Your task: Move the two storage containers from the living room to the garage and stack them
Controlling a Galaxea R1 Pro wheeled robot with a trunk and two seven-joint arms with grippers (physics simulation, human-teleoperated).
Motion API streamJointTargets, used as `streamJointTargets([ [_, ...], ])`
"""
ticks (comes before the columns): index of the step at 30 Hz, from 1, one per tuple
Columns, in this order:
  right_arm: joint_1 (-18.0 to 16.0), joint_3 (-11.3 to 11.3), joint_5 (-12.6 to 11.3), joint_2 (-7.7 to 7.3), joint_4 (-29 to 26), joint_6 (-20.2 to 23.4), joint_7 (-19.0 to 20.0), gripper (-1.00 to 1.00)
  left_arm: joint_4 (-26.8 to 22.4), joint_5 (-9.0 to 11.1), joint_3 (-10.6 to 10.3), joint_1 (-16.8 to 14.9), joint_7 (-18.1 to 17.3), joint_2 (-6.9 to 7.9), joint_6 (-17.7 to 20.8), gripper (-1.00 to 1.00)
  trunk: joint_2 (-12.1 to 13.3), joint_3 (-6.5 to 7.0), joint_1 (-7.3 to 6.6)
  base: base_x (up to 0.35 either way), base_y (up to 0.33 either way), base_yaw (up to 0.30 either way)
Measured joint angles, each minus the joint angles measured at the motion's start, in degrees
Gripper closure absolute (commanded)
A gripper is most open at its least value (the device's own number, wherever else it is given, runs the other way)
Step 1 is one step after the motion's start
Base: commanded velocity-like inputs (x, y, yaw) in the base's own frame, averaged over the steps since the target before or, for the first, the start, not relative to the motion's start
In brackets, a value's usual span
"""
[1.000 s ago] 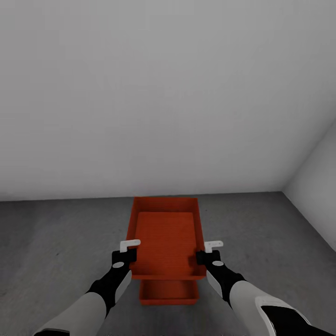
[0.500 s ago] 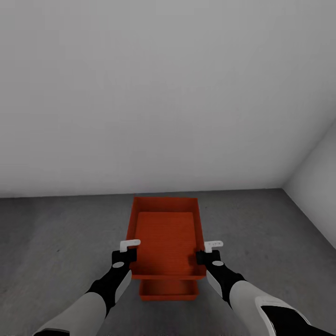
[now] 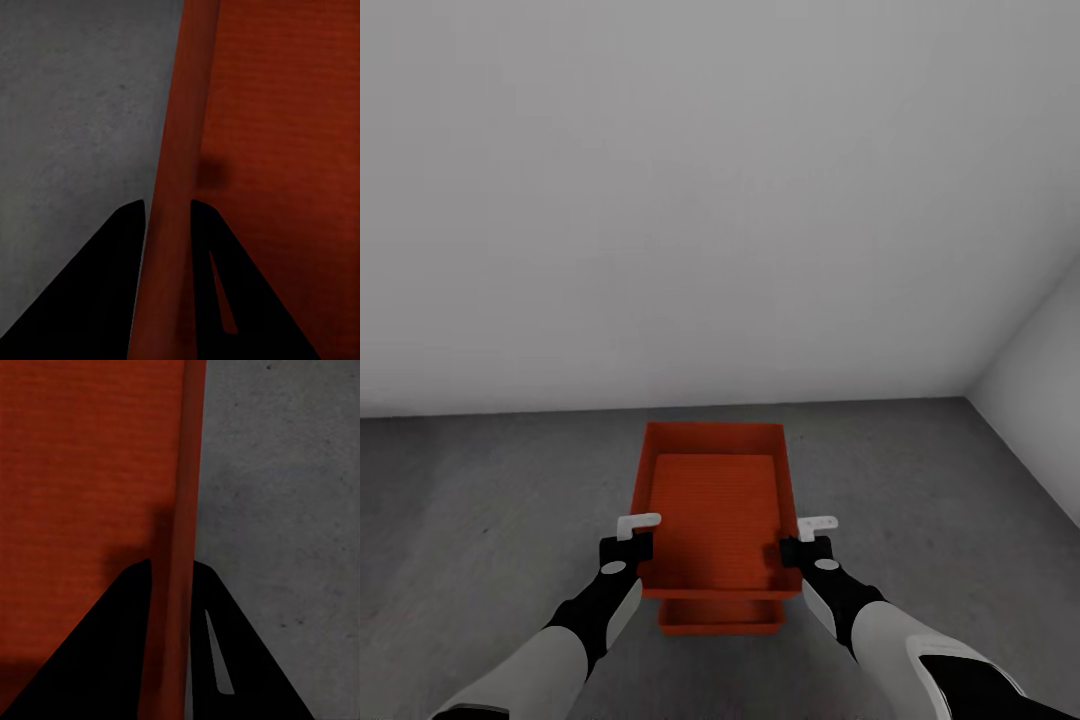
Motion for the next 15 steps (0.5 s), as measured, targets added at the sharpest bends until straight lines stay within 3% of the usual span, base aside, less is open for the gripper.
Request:
streamJointTargets([
  [15,0.00,-0.01,0.04,-0.01,-0.04,0.04,0.03,1.00,0.00,0.00,0.02,0.00,0.02,-0.02,0.00,1.00,0.00,-1.38,0.00,0.000,0.000,0.000],
])
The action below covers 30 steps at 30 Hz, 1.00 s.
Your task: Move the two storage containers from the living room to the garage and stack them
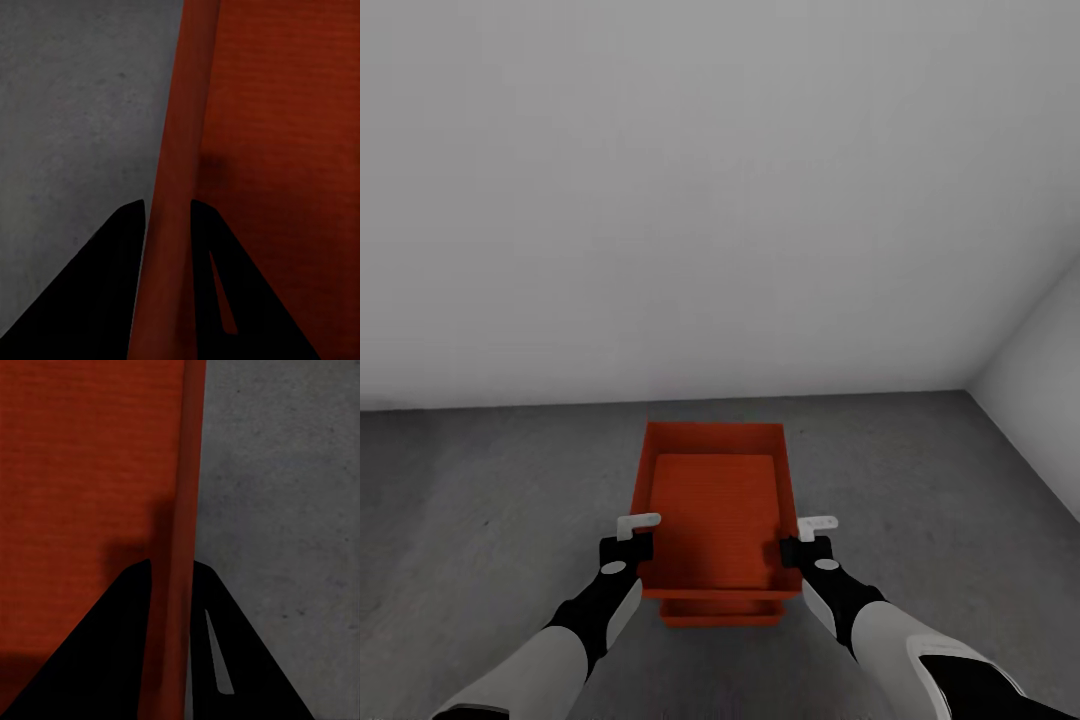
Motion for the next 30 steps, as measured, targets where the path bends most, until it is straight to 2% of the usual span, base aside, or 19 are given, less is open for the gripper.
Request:
streamJointTargets([
  [30,0.00,0.02,-0.03,0.00,0.01,0.00,0.00,1.00,0.01,-0.07,0.04,0.00,-0.01,-0.01,0.00,1.00,0.00,-2.75,0.00,0.000,0.000,0.000],
])
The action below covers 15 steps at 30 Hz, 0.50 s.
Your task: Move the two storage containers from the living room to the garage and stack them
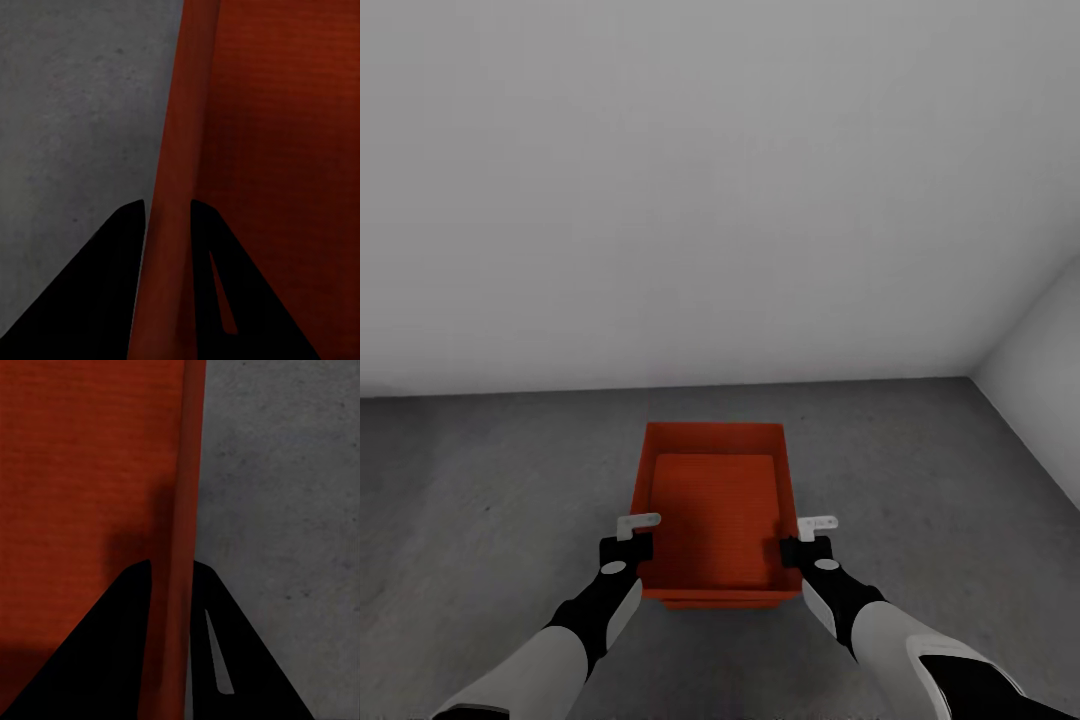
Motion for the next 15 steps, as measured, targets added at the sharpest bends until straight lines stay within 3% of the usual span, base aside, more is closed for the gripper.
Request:
streamJointTargets([
  [15,0.00,0.12,-0.16,0.00,0.04,-0.03,-0.03,1.00,0.00,-0.01,0.00,0.00,-0.02,0.01,0.00,1.00,0.00,-1.38,0.00,0.000,0.000,0.000],
])
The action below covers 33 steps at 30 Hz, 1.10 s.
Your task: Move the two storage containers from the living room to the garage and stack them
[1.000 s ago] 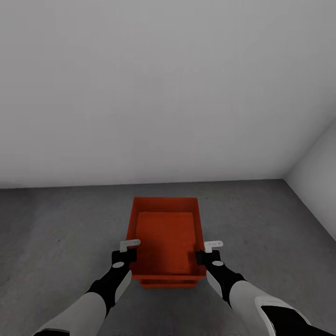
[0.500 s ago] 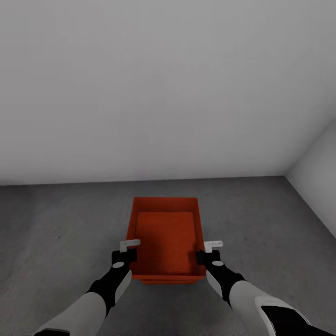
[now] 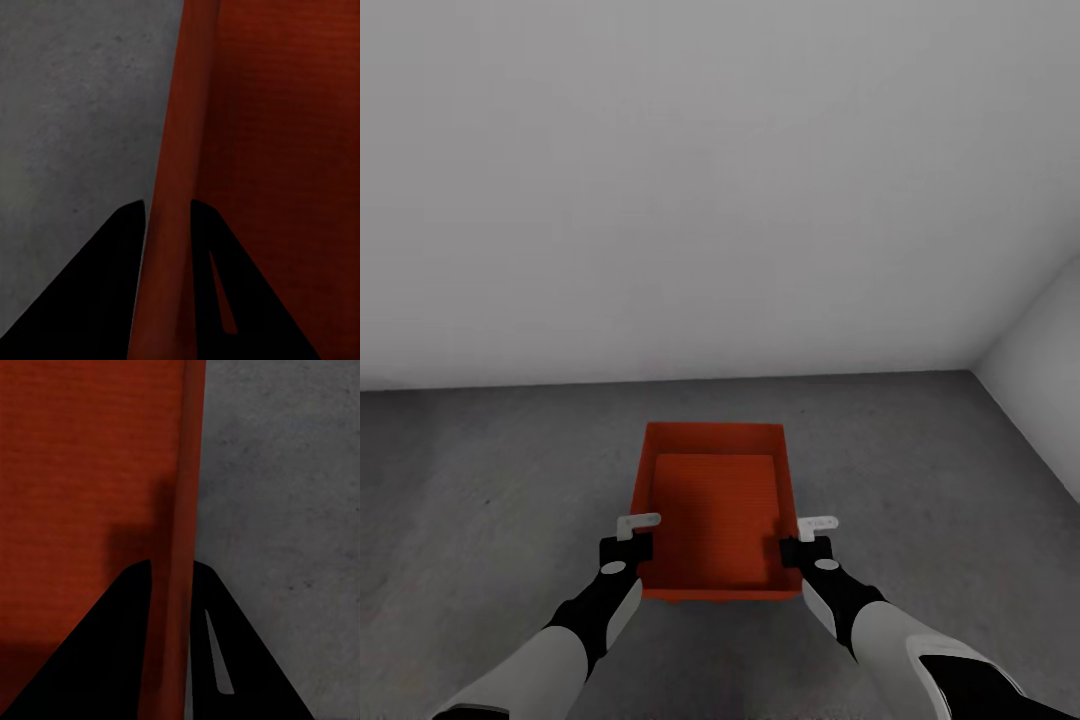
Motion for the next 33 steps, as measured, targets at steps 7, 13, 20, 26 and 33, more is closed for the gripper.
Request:
streamJointTargets([
  [7,0.00,-0.09,0.18,0.02,-0.13,0.09,0.01,1.00,-0.03,-0.03,0.04,0.00,-0.01,0.00,0.00,1.00,0.00,-0.58,0.00,0.000,0.000,0.000],
  [13,0.00,-0.18,0.35,0.02,-0.23,0.23,0.09,1.00,-0.01,-0.01,0.08,-0.01,-0.01,-0.01,0.00,1.00,0.00,-0.69,0.00,0.000,0.000,0.000],
  [20,0.00,-0.24,0.53,0.03,-0.39,0.38,0.08,1.00,-0.03,-0.01,0.13,-0.01,0.00,-0.02,0.00,1.00,0.00,-0.70,0.00,0.000,0.000,0.000],
  [26,0.00,-0.20,0.40,0.02,-0.31,0.26,0.08,1.00,-0.06,-0.02,0.10,-0.01,0.01,-0.02,0.00,1.00,0.00,-0.70,0.00,0.000,0.000,0.000],
  [33,0.01,-0.23,0.57,0.03,-0.47,0.48,0.10,1.00,-0.04,0.01,0.16,-0.01,0.01,-0.04,0.00,1.00,0.00,-0.70,0.00,0.000,0.000,0.000],
])
